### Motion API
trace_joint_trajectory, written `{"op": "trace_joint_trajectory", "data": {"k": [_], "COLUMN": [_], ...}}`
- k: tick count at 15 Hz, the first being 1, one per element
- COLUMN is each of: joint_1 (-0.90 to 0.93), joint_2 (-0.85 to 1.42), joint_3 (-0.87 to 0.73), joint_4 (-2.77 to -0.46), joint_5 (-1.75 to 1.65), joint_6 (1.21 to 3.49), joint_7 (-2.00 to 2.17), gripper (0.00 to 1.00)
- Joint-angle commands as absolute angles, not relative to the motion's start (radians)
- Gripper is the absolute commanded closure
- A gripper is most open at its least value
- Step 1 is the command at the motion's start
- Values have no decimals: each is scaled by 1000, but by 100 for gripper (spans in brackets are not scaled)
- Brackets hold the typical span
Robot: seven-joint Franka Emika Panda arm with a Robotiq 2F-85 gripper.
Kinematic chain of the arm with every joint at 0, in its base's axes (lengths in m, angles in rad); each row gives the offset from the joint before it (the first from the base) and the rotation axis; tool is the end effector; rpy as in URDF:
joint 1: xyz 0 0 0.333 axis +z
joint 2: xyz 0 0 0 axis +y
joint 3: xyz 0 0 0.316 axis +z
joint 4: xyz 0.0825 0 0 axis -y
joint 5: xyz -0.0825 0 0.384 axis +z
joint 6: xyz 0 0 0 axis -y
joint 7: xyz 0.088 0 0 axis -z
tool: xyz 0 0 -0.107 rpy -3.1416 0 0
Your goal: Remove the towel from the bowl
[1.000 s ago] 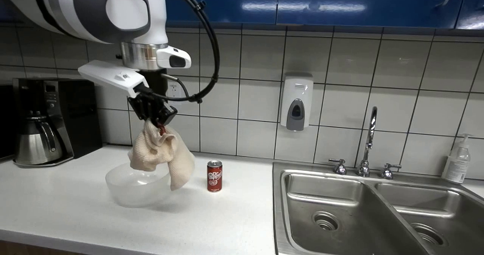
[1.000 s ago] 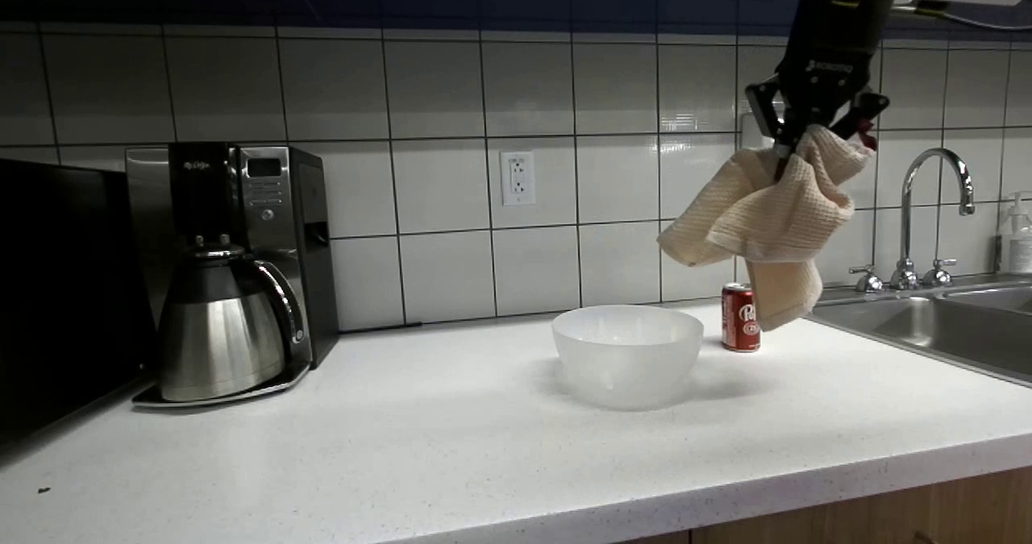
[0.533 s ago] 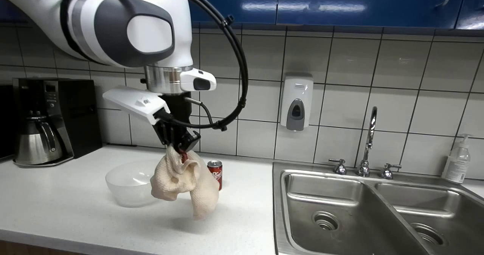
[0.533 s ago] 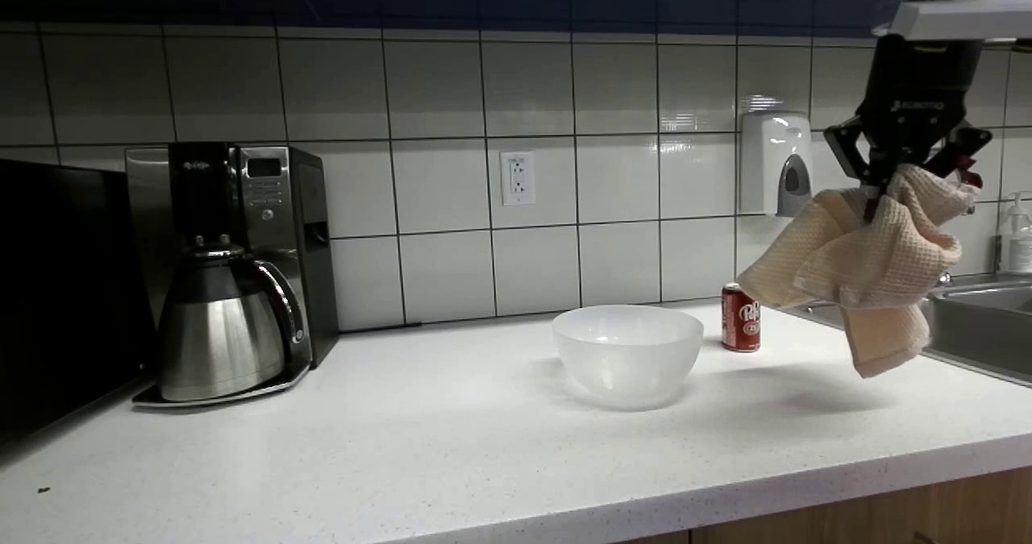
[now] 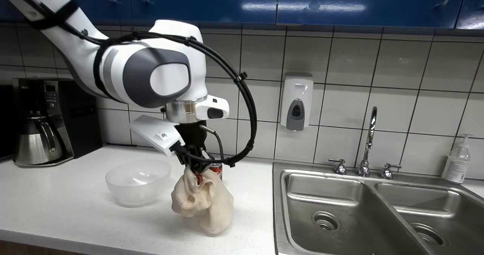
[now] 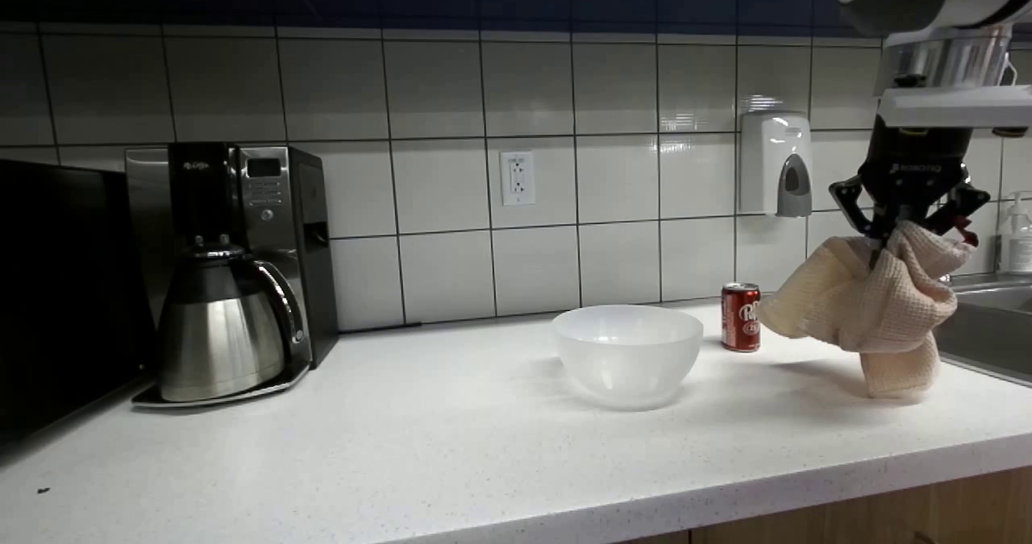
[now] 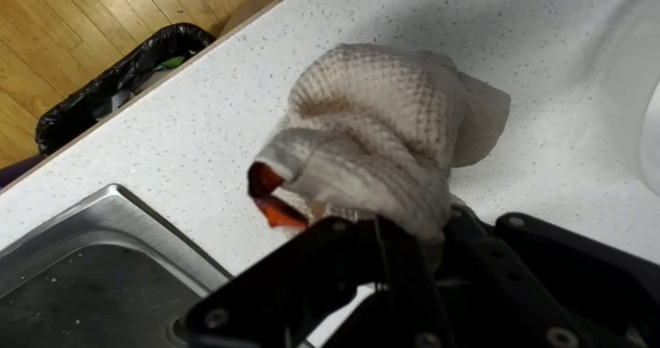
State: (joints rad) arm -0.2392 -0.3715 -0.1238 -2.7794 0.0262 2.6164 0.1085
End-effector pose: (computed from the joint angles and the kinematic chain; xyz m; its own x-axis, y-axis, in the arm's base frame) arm 0.3643 -0.1359 0.3399 0.8619 -0.4681 0.1951 -0.4608 -0.8835 -0.0839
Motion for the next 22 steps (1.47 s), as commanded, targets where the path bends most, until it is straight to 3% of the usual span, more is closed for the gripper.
{"op": "trace_joint_trajectory", "data": {"k": [1, 4, 5, 6, 8, 15, 22], "joint_1": [-275, -292, -291, -290, -278, -242, -157], "joint_2": [-253, -182, -172, -164, -166, -281, -454], "joint_3": [-95, -87, -87, -87, -91, -58, -54], "joint_4": [-2767, -2759, -2759, -2759, -2761, -2773, -2769], "joint_5": [-40, -101, -114, -132, -150, -147, -41], "joint_6": [2716, 2764, 2766, 2770, 2755, 2633, 2450], "joint_7": [193, 267, 291, 313, 339, 340, 266], "gripper": [98, 96, 66, 65, 52, 1, 0]}}
